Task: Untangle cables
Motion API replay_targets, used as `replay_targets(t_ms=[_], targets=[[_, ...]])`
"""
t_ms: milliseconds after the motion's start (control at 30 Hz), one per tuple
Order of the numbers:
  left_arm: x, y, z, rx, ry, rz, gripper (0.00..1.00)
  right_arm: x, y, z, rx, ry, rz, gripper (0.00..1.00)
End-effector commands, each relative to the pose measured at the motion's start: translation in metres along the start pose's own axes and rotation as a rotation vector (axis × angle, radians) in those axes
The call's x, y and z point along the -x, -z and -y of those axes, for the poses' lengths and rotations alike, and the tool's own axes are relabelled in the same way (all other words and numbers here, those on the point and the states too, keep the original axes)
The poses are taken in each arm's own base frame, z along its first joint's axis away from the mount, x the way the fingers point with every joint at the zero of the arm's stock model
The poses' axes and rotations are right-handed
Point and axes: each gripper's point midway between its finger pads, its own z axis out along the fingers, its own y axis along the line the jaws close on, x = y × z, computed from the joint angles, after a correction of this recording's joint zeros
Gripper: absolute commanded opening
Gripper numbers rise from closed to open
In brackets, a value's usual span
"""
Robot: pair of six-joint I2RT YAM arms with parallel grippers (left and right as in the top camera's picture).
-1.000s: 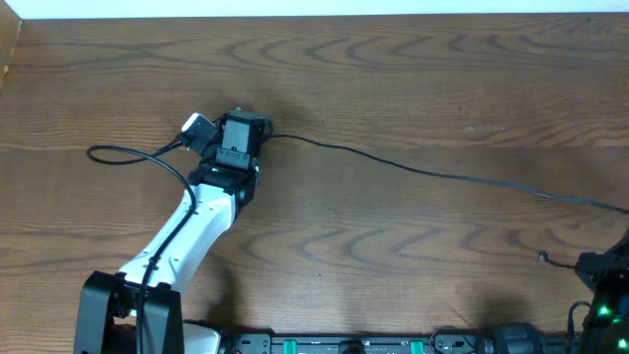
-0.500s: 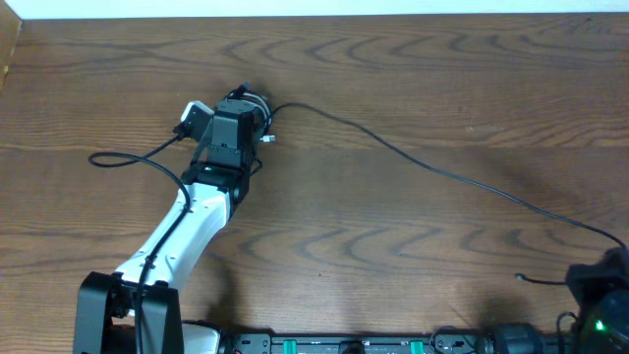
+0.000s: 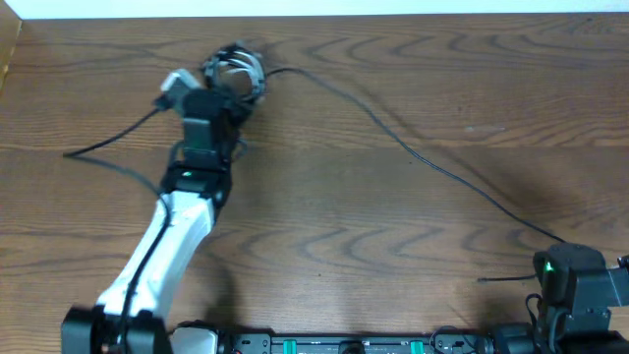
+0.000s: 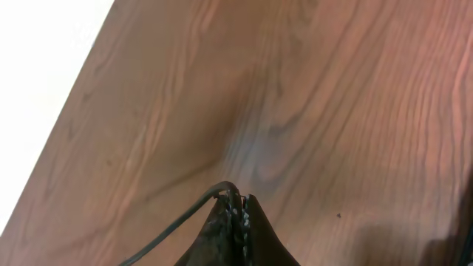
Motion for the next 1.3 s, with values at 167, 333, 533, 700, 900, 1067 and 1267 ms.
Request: replay_targets(t_ms=[167, 333, 533, 700, 900, 1067, 1267], targets=[[0.065, 0.04, -0.074, 0.369, -0.069, 0.245, 0.08, 0.008, -0.019, 0.005, -0.153, -0.015, 0.08, 0.01], [0.073, 0.061, -0.11, 0.555, -0.031, 0.335, 0.08, 0.001, -0.036, -0.009, -0.179, -0.007, 0.061, 0.01], [0.084, 0.075, -0.129, 0.657, -0.055, 0.394, 0.08, -0.01, -0.062, -0.019, -0.231, -0.004, 0.012, 0.01], [0.047, 0.051, -0.113, 0.53, -0.286, 0.087, 0.08, -0.029, -0.085, -0.042, -0.179, 0.089, -0.096, 0.02], [-0.04, 0.039, -0.052, 0.037, -0.498, -0.383, 0.08, -0.066, -0.086, -0.097, 0.109, 0.302, -0.308, 0.44], [-0.077, 0.057, -0.019, -0.258, -0.616, -0.552, 0.08, -0.102, -0.061, -0.134, 0.411, 0.505, -0.496, 0.61], [-0.096, 0.076, 0.005, -0.489, -0.691, -0.626, 0.08, -0.143, -0.007, -0.16, 0.788, 0.653, -0.734, 0.63]])
